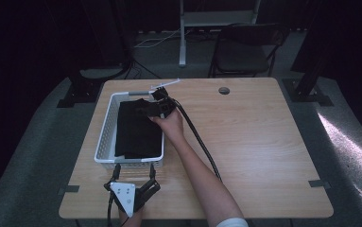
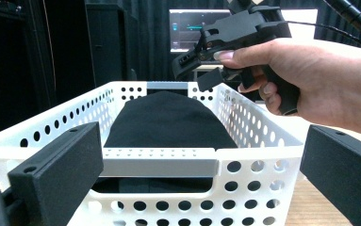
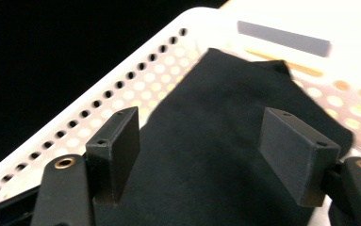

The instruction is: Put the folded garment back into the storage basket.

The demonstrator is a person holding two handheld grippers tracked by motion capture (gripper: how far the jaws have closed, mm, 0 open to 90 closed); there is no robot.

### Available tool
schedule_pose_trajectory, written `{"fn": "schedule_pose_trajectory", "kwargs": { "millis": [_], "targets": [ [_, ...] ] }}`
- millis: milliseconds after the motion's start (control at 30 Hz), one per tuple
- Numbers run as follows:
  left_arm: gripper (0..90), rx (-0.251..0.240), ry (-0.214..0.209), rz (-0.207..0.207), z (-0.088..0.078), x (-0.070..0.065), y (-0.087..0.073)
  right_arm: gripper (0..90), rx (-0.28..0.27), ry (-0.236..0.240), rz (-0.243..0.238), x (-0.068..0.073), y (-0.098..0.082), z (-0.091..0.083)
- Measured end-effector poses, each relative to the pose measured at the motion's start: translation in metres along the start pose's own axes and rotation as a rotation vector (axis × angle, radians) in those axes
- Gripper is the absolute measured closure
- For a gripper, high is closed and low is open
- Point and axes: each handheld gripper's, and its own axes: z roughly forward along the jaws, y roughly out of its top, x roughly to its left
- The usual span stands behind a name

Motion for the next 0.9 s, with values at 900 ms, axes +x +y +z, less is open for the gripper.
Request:
{"fn": "schedule_pose_trajectory", "kwargs": {
  "millis": [900],
  "targets": [
    [0.8,0.002,0.001,0.002,0.000,0.000,0.000,3.1,-0.079,0.020,-0.132,0.003,-0.026,-0.027]
  ]
}}
